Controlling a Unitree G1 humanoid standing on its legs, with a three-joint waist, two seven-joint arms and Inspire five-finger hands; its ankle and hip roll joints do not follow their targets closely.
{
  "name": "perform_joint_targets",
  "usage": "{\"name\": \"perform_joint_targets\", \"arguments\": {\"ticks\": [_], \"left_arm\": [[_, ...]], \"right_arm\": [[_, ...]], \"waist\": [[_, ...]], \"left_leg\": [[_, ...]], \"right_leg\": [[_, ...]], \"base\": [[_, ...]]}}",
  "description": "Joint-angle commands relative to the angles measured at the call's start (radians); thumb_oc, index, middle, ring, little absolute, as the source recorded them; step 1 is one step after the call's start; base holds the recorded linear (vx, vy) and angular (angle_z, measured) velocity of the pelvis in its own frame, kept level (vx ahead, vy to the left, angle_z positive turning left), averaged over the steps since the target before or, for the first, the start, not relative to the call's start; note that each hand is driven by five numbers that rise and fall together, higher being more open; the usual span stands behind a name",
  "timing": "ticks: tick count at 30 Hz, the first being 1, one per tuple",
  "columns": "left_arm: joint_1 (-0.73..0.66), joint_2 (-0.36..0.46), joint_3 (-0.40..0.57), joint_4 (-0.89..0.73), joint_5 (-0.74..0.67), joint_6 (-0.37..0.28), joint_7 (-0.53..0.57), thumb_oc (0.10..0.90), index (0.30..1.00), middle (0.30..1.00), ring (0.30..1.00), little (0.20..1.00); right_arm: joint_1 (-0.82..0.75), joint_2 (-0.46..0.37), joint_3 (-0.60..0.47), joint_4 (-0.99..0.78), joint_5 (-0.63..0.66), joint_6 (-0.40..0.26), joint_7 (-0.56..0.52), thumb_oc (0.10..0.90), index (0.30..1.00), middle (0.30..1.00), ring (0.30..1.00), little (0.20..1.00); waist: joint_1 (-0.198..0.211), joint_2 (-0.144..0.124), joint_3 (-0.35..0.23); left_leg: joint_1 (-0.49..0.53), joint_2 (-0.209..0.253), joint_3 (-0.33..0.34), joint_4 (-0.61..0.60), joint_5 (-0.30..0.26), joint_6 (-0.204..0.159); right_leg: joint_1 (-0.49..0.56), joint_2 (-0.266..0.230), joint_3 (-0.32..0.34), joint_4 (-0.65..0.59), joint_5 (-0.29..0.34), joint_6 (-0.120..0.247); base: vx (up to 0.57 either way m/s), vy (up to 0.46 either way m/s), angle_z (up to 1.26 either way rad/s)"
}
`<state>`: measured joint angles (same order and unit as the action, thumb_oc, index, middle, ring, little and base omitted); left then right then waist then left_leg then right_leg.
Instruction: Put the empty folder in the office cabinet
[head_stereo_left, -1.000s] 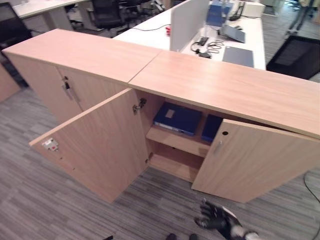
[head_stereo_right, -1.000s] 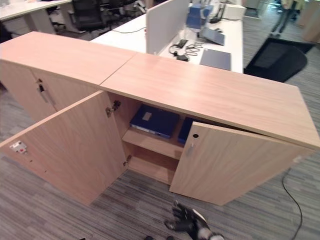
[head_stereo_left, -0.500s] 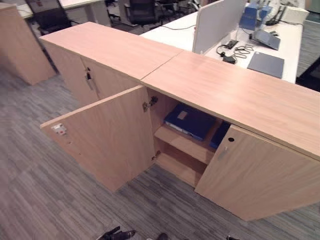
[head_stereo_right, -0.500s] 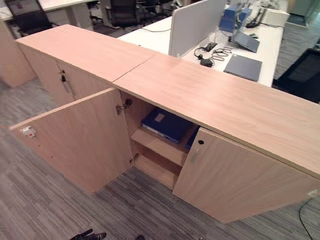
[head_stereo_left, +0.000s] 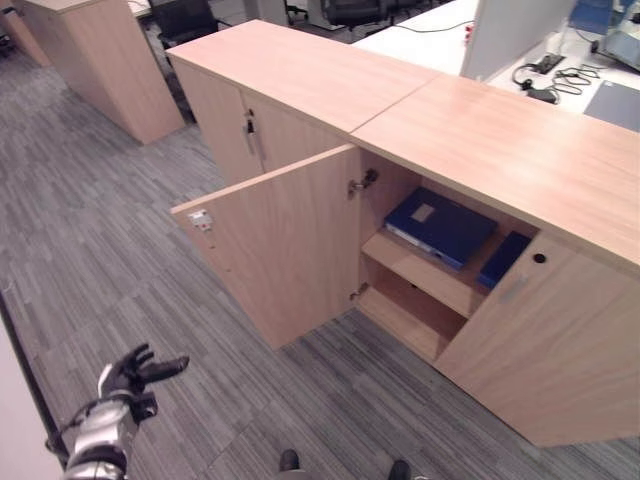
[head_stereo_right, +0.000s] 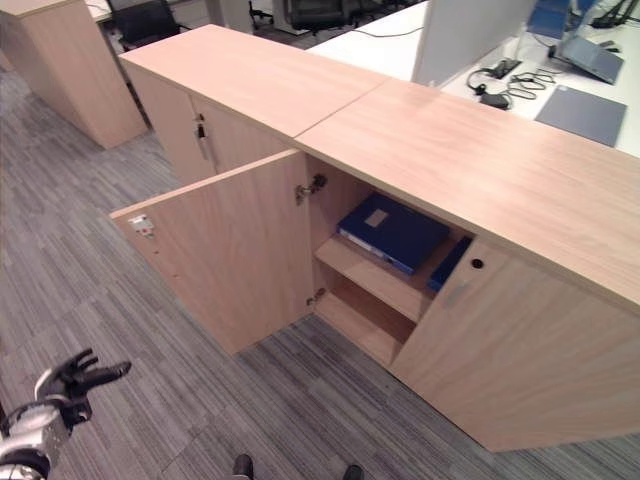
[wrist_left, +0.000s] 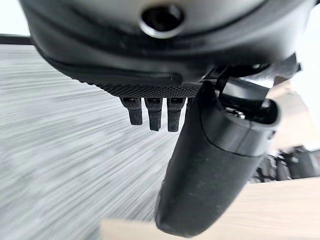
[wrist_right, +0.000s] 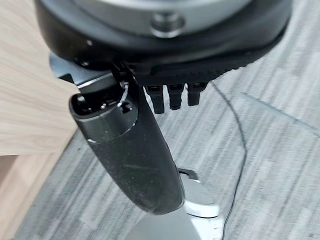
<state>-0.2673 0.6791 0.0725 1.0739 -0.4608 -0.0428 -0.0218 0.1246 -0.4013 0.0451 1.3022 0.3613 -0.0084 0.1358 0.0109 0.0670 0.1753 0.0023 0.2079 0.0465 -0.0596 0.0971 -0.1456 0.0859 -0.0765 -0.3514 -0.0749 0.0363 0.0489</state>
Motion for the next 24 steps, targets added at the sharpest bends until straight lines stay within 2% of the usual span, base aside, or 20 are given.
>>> {"name": "perform_joint_targets", "arguments": {"ticks": [1, 3, 4, 5, 11, 13, 15, 16, 18, 24], "left_arm": [[-0.037, 0.107, 0.026, -0.029, 0.047, -0.055, 0.035, 0.8, 0.9, 0.9, 0.9, 0.9], [-0.049, 0.118, 0.009, -0.071, 0.104, -0.058, 0.041, 0.8, 0.9, 0.9, 0.9, 0.9], [-0.069, 0.122, -0.01, -0.088, 0.134, -0.062, 0.048, 0.8, 0.9, 0.9, 0.9, 0.9], [-0.069, 0.122, -0.01, -0.088, 0.134, -0.062, 0.048, 0.8, 0.9, 0.9, 0.9, 0.9], [-0.211, 0.171, -0.095, -0.058, 0.208, -0.06, 0.053, 0.8, 0.9, 0.9, 0.9, 0.9], [-0.289, 0.187, -0.183, -0.07, 0.316, -0.06, 0.071, 0.8, 0.9, 0.9, 0.9, 0.9], [-0.33, 0.186, -0.233, -0.132, 0.359, -0.06, 0.073, 0.8, 0.9, 0.9, 0.9, 0.9], [-0.331, 0.186, -0.234, -0.132, 0.359, -0.06, 0.073, 0.8, 0.9, 0.9, 0.9, 0.9], [-0.372, 0.183, -0.278, -0.204, 0.392, -0.067, 0.069, 0.8, 0.9, 0.9, 0.9, 0.9], [-0.494, 0.144, -0.353, -0.18, 0.404, -0.064, 0.08, 0.8, 0.9, 0.9, 0.9, 0.9]], "right_arm": [[-0.004, -0.02, -0.017, -0.003, 0.003, -0.005, 0.012, 0.8, 0.9, 0.9, 0.9, 0.9], [-0.007, -0.027, -0.032, 0.009, -0.003, 0.0, 0.019, 0.8, 0.9, 0.9, 0.9, 0.9], [-0.016, -0.031, -0.042, 0.018, 0.001, 0.006, 0.022, 0.8, 0.9, 0.9, 0.9, 0.9], [-0.016, -0.031, -0.042, 0.018, 0.001, 0.006, 0.022, 0.8, 0.9, 0.9, 0.9, 0.9], [-0.037, -0.033, -0.076, 0.023, 0.039, 0.012, 0.047, 0.8, 0.9, 0.9, 0.9, 0.9], [-0.053, -0.037, -0.078, 0.026, 0.044, 0.01, 0.045, 0.8, 0.9, 0.9, 0.9, 0.9], [-0.055, -0.04, -0.085, 0.032, 0.043, 0.01, 0.045, 0.8, 0.9, 0.9, 0.9, 0.9], [-0.055, -0.04, -0.085, 0.032, 0.043, 0.01, 0.045, 0.8, 0.9, 0.9, 0.9, 0.9], [-0.054, -0.051, -0.094, 0.048, 0.039, 0.015, 0.054, 0.8, 0.9, 0.9, 0.9, 0.9], [-0.059, -0.065, -0.107, 0.076, 0.034, 0.025, 0.059, 0.8, 0.9, 0.9, 0.9, 0.9]], "waist": [[-0.001, -0.035, -0.063], [-0.009, -0.02, -0.078], [-0.01, -0.019, -0.085], [-0.01, -0.019, -0.085], [-0.026, -0.042, -0.097], [-0.038, -0.055, -0.097], [-0.038, -0.067, -0.095], [-0.038, -0.067, -0.095], [-0.045, -0.08, -0.091], [-0.057, -0.099, -0.096]], "left_leg": [[-0.048, 0.036, -0.03, -0.028, 0.065, -0.009], [-0.032, 0.011, -0.042, -0.028, 0.033, -0.006], [-0.016, -0.02, -0.036, -0.028, 0.0, 0.009], [-0.016, -0.02, -0.035, -0.028, 0.0, 0.01], [0.016, -0.138, 0.041, -0.016, -0.093, 0.08], [0.029, -0.187, 0.075, -0.022, -0.123, 0.108], [0.034, -0.212, 0.092, -0.024, -0.136, 0.123], [0.035, -0.212, 0.093, -0.024, -0.136, 0.123], [0.041, -0.233, 0.112, -0.024, -0.149, 0.137], [0.061, -0.246, 0.154, -0.027, -0.168, 0.149]], "right_leg": [[0.035, -0.023, 0.044, 0.085, -0.137, 0.041], [0.029, -0.049, 0.057, 0.084, -0.118, 0.06], [0.026, -0.089, 0.073, 0.082, -0.096, 0.083], [0.026, -0.089, 0.073, 0.082, -0.096, 0.083], [-0.008, -0.228, 0.123, 0.093, -0.003, 0.161], [-0.034, -0.273, 0.141, 0.091, 0.068, 0.194], [-0.041, -0.296, 0.137, 0.081, 0.115, 0.209], [-0.041, -0.296, 0.138, 0.081, 0.115, 0.209], [-0.06, -0.312, 0.133, 0.076, 0.178, 0.213], [-0.072, -0.323, 0.098, 0.057, 0.243, 0.213]], "base": [[0.08, 0.324, 0.1], [0.1, 0.442, 0.01], [0.08, 0.388, -0.05], [0.09, 0.465, -0.04], [0.06, 0.376, -0.18], [0.02, 0.426, -0.31], [0.01, 0.263, -0.31], [0.0, 0.146, -0.33], [-0.01, 0.182, -0.35], [0.0, 0.092, -0.3]]}}
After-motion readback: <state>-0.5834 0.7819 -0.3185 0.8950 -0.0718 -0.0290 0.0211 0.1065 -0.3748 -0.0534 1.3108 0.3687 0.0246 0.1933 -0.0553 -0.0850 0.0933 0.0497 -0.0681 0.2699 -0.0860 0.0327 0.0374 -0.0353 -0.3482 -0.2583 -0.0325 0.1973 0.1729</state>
